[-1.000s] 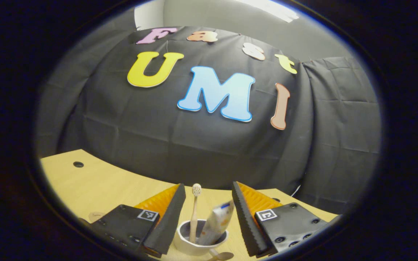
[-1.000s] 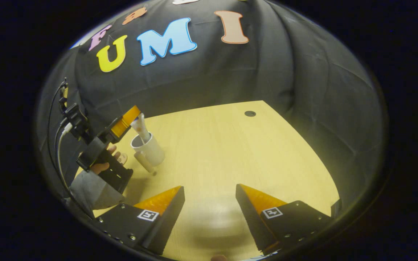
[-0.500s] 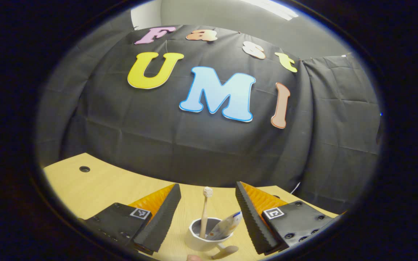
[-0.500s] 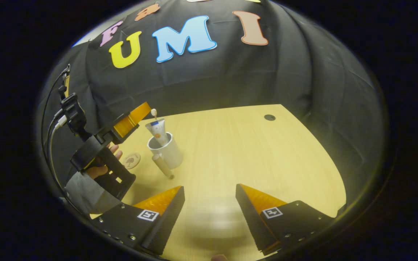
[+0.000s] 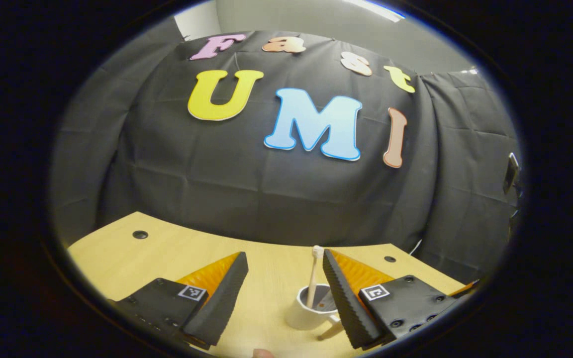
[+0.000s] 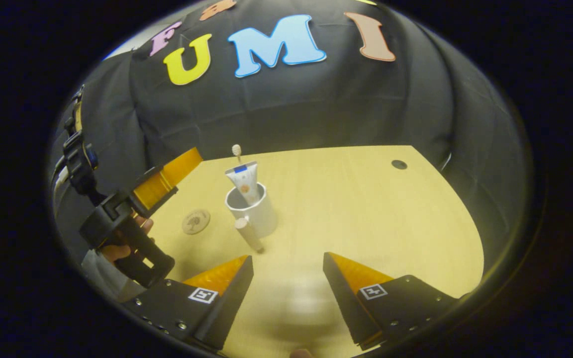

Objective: Put the toothbrush and toothpaste on the desktop into the cup, then pick up the cup and place it on the coaster on the desktop.

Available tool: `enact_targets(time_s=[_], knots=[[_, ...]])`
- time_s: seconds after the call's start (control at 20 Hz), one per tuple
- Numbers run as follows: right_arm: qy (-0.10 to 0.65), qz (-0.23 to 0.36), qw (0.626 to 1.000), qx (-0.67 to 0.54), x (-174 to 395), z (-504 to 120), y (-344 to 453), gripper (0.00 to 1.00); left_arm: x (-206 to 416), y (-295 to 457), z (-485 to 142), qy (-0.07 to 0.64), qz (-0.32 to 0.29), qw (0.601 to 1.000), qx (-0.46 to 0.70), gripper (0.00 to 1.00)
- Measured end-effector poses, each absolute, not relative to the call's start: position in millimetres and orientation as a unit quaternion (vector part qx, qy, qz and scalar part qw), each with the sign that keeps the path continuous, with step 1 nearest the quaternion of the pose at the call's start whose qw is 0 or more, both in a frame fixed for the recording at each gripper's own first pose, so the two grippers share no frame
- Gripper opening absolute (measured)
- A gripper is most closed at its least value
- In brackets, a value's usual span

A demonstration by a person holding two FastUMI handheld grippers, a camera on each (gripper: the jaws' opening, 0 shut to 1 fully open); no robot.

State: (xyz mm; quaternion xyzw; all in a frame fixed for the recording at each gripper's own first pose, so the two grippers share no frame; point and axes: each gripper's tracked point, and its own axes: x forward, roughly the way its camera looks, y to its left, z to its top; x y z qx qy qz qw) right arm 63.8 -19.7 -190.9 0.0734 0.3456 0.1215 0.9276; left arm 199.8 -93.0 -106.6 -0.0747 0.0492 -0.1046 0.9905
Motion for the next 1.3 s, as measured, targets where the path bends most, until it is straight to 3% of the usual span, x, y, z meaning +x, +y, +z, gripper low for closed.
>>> enact_targets(time_s=[0.05, 0.4, 0.7, 1.25, 1.3], knots=[[0.346, 0.128, 0.927, 0.068, 69, -192, -12, 0.88, 198, -86, -110, 0.057, -0.100, 0.991, -0.072, 0.97], [0.368, 0.158, 0.915, 0.037, 95, -205, 28, 0.88, 180, -46, -116, 0.085, -0.082, 0.991, -0.067, 0.97], [0.381, 0.166, 0.909, 0.011, 116, -217, 45, 0.88, 160, -30, -108, 0.089, -0.079, 0.990, -0.071, 1.00], [0.448, 0.165, 0.878, -0.024, 139, -253, 71, 0.88, 139, -12, -111, 0.103, -0.076, 0.988, -0.085, 0.97], [0.455, 0.162, 0.875, -0.024, 140, -257, 72, 0.88, 137, -9, -111, 0.105, -0.075, 0.988, -0.085, 1.00]])
